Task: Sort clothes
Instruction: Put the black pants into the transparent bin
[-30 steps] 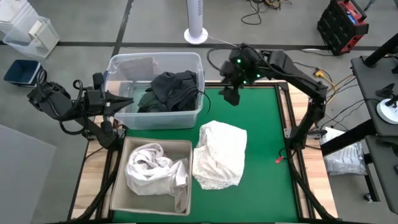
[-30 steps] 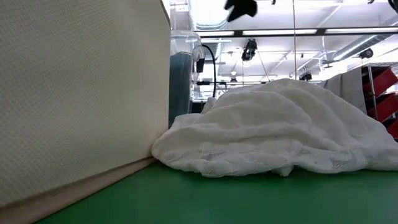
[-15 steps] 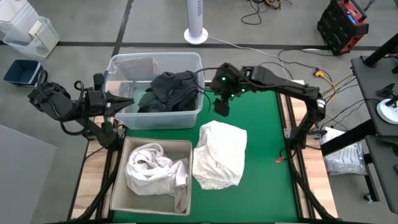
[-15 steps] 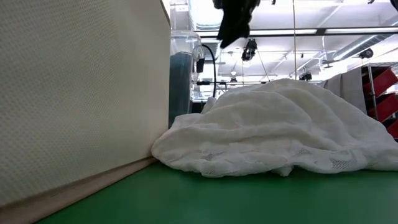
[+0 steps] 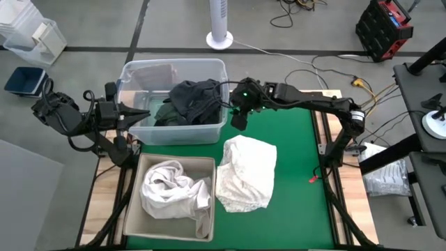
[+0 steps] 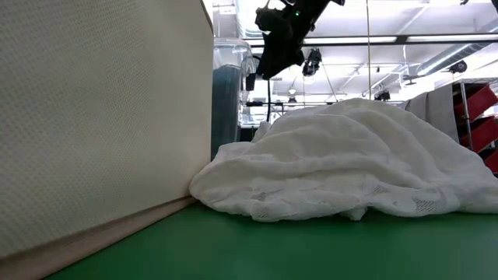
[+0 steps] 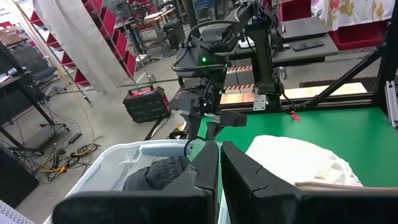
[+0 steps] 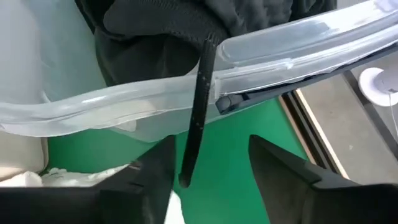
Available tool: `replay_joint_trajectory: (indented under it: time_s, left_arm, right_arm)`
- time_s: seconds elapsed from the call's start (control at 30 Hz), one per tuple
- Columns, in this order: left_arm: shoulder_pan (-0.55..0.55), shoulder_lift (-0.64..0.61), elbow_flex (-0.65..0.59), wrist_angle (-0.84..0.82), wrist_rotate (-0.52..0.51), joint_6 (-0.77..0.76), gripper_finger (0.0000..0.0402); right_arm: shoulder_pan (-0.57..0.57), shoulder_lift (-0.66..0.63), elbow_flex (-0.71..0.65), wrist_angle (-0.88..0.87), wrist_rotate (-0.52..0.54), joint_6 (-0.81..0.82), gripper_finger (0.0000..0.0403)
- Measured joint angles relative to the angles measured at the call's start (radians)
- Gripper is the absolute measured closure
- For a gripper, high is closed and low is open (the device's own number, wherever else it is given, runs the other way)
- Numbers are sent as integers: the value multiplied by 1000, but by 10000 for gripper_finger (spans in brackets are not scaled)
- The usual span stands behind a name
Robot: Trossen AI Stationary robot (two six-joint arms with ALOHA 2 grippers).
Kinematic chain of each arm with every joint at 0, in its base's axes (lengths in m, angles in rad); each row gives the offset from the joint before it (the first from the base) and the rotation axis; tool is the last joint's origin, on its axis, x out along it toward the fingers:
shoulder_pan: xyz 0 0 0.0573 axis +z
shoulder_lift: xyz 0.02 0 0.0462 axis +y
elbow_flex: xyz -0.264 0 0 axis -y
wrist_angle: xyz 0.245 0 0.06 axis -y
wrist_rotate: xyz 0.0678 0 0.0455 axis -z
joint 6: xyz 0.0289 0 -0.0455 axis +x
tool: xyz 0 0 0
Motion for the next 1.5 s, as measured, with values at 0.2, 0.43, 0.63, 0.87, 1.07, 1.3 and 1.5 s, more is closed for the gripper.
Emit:
replay_joint_trajectory:
  time_s: [0.2, 0.43, 0.63, 0.87, 1.07, 1.3, 1.5]
  left_arm:
    - [0, 0, 0, 0, 0, -3, 402]
    - [0, 0, 0, 0, 0, -3, 402]
    - [0, 0, 0, 0, 0, -3, 402]
    - [0, 0, 0, -1, 0, 8, 402]
    - [0, 0, 0, -1, 0, 9, 402]
    - [0, 0, 0, -1, 0, 5, 402]
    - [0, 0, 0, 0, 0, 5, 402]
  right_arm:
    - [0, 0, 16, -8, 1, 0, 356]
    - [4, 0, 96, -54, 22, 23, 393]
    - [33, 0, 235, -64, 75, 4, 394]
    - [58, 50, 355, 40, 64, 14, 394]
    - [69, 128, 395, 187, 8, 29, 394]
    - [72, 281, 502, 224, 7, 27, 394]
    - [72, 441, 698, 231, -44, 28, 394]
